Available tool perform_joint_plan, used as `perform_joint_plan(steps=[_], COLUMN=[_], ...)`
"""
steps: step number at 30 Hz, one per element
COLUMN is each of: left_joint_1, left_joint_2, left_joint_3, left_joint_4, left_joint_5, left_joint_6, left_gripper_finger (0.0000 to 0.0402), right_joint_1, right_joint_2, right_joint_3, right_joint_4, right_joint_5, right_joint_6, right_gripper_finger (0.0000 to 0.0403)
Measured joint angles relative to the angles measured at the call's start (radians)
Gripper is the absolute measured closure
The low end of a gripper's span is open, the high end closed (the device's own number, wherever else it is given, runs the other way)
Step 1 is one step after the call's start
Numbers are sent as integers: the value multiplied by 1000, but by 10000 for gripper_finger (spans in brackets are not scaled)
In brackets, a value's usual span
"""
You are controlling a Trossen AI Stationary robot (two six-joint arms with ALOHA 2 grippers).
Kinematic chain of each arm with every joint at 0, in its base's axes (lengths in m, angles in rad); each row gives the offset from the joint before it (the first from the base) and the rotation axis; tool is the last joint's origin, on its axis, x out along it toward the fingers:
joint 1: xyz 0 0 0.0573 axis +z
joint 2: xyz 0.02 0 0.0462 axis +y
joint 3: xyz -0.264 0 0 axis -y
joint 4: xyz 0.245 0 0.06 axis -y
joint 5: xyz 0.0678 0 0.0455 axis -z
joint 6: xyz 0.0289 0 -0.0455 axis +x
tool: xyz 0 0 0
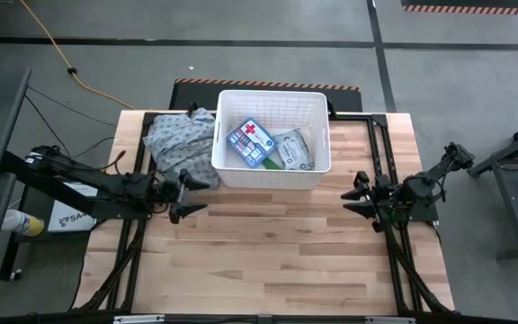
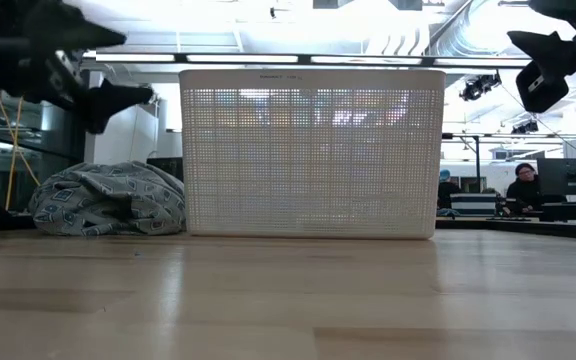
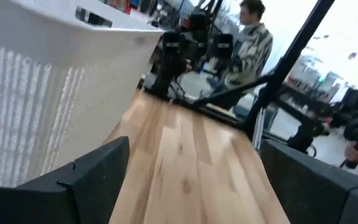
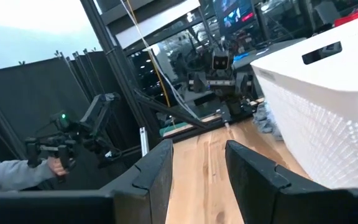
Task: Pick & place medical supplies in basket/bin
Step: Return to Home Position
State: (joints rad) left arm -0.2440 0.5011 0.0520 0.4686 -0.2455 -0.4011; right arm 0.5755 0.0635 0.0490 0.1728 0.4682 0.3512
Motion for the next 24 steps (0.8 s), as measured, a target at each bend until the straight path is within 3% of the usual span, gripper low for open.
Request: perform_joint_plan(steps=[2,14,24], left_joint_1=[1,2,2], left_joint_2=[0,-2,-2], left_joint_3=[-35,-33,-34], left_joint_4=[43,-54,-85], left_joint_5=[2,-19,-38], left_joint_6=[0,-42,-69], left_gripper_finger=[5,5,5], right_joint_1=[0,-21,-150], right_joint_2=[0,50,108], right_joint_3=[0,0,0], right_joint_4=[5,13,38], right_joint_5=[5,31,-105], right_joint_6=[-12,-12,-31], right_gripper_finger=[262,262,262])
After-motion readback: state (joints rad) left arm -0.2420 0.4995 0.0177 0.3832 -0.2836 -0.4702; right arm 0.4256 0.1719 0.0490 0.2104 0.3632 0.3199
